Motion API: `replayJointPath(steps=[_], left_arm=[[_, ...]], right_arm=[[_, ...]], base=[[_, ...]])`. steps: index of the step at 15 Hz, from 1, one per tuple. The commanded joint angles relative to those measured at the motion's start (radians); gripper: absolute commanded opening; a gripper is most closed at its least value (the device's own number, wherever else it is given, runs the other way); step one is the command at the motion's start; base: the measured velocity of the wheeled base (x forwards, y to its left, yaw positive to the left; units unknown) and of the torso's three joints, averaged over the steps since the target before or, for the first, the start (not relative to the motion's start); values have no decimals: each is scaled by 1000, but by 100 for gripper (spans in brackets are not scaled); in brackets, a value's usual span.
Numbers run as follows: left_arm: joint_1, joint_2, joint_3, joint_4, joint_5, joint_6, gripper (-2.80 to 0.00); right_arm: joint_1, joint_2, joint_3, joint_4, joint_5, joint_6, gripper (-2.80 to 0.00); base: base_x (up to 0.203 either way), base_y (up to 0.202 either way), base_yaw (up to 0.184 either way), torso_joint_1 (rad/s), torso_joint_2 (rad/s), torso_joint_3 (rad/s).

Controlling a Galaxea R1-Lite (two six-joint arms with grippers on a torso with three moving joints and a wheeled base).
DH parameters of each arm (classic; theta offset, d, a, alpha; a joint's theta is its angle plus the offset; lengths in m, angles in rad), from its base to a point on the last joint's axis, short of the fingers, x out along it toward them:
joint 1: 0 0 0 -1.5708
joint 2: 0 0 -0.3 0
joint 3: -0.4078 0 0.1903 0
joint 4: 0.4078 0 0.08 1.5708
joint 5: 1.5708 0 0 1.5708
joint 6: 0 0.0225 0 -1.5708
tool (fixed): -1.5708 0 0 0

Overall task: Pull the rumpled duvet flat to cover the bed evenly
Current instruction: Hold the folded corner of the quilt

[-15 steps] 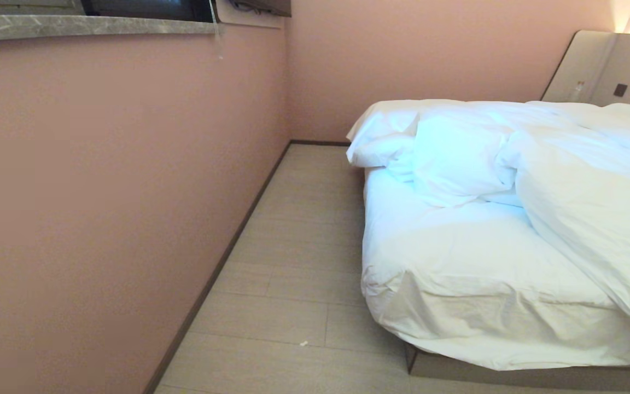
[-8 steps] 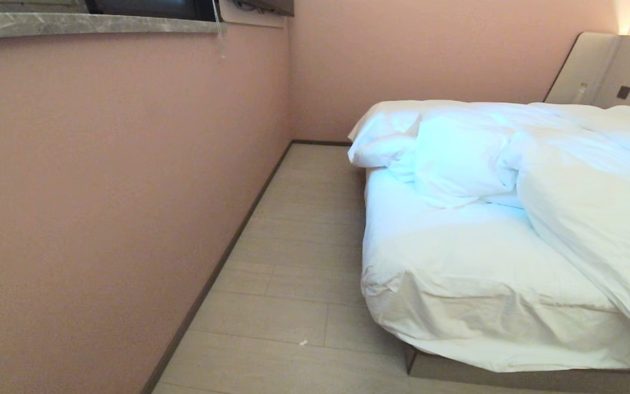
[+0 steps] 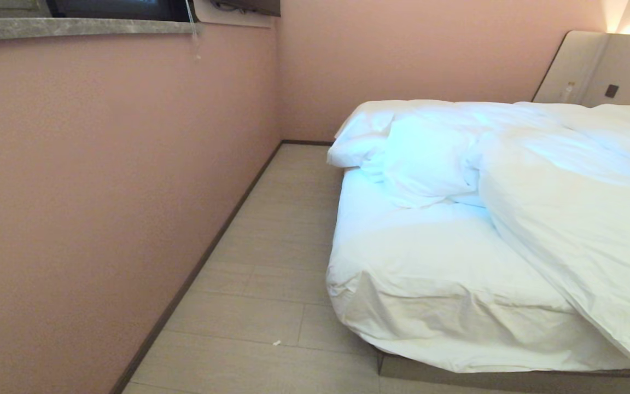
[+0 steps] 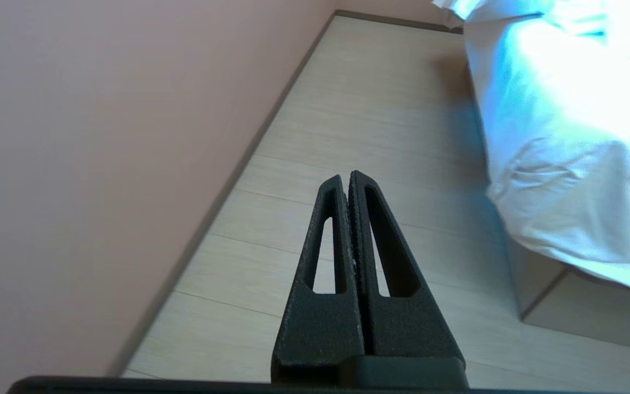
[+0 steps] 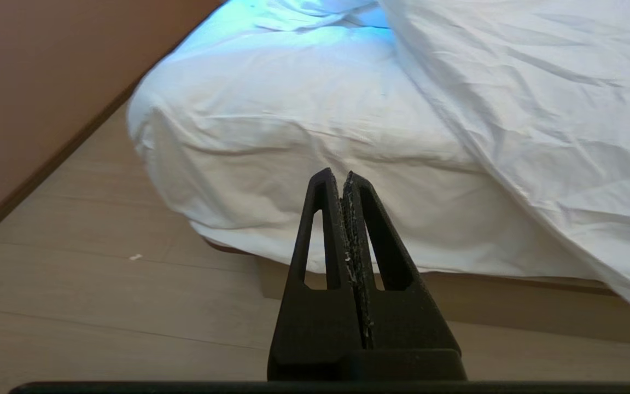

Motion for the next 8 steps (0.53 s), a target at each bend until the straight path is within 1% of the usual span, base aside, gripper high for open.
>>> replayJointPath(steps=[1, 8], left_arm=[[0, 0, 0, -1, 0, -1, -280], [1, 0, 0, 0, 0, -2, -280]], right_arm=[[0, 1, 0, 0, 0, 0, -280], [0, 1, 0, -1, 0, 0, -280]], base=[[0, -193, 0, -2, 6, 2], [0, -193, 1, 4, 1, 0]])
